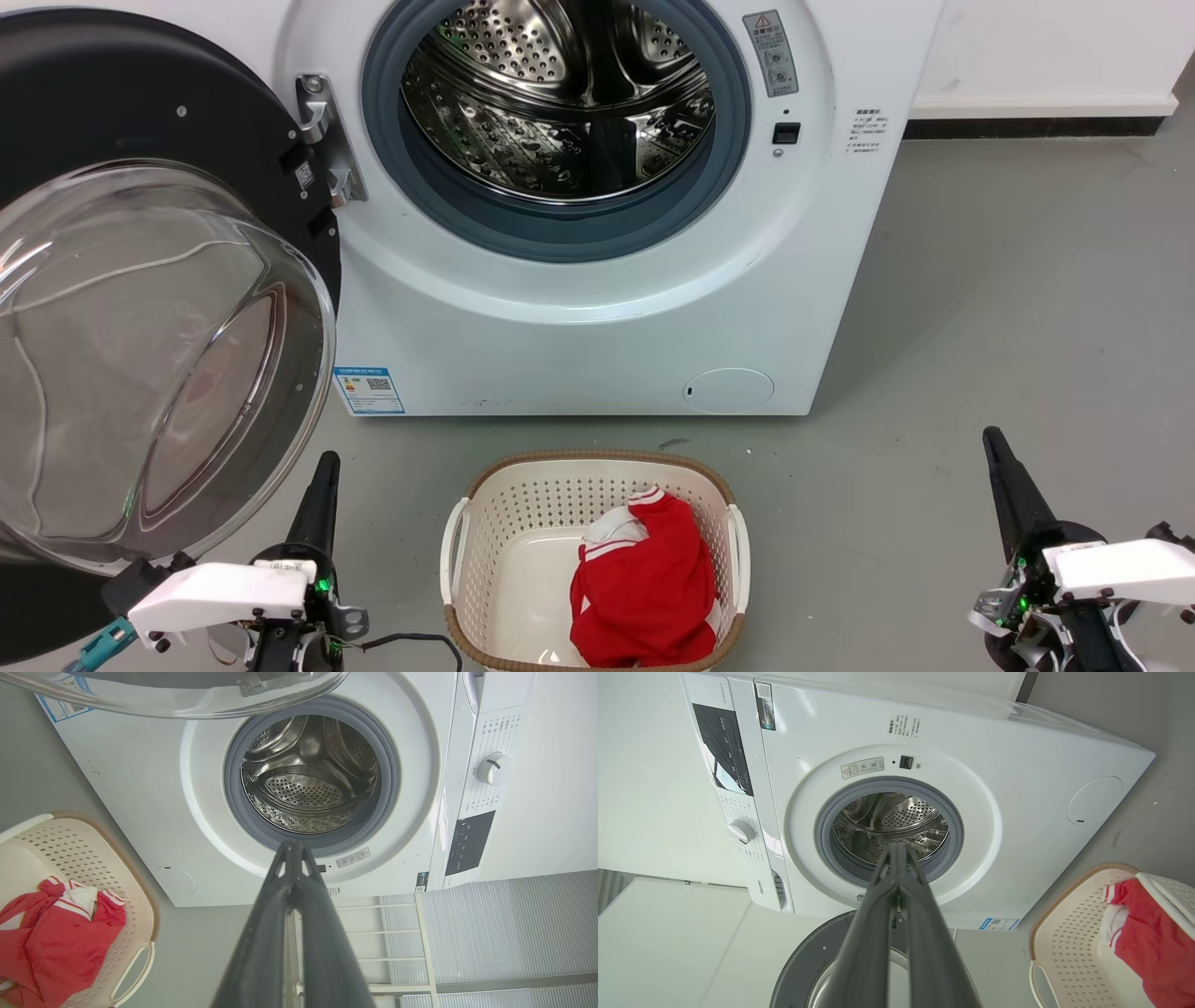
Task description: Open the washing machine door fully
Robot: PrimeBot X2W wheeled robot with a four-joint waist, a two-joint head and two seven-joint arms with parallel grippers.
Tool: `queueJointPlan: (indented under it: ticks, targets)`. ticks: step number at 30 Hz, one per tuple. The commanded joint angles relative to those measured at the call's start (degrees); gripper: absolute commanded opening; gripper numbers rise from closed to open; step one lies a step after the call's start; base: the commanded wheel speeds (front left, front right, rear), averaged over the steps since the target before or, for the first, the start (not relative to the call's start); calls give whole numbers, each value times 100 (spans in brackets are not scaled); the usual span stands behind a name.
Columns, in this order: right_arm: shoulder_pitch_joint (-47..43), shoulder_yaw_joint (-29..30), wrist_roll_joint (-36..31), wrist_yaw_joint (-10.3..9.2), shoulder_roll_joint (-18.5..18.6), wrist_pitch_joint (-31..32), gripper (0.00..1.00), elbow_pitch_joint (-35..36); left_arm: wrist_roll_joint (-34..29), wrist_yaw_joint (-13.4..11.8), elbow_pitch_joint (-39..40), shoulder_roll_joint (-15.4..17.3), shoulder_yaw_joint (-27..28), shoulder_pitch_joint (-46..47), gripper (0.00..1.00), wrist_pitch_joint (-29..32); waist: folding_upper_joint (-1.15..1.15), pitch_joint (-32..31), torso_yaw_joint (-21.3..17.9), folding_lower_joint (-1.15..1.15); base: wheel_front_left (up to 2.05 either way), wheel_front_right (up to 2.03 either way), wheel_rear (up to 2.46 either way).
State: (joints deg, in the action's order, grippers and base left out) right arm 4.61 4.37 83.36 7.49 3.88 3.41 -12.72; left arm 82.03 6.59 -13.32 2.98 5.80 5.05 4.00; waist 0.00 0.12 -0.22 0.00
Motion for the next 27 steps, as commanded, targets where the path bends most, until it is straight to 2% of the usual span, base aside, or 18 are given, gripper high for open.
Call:
queueJointPlan:
  ticks: [1, 23, 27]
  targets:
    - [90, 16, 128, 1, 15, 30, 0, -2, 125, 37, -7, -4, 19, 110, 0, 46, 0, 0, 2, 0, 0, 0, 0]
    - [186, 99, 1037, 0, -8, 225, 0, -140, 1063, 105, -86, -15, 93, 145, 0, 279, 0, 6, 22, 0, 0, 0, 0]
    - [187, 104, 1010, 0, -14, 225, 0, -135, 1040, 105, -84, -15, 91, 141, 0, 275, 0, 6, 22, 0, 0, 0, 0]
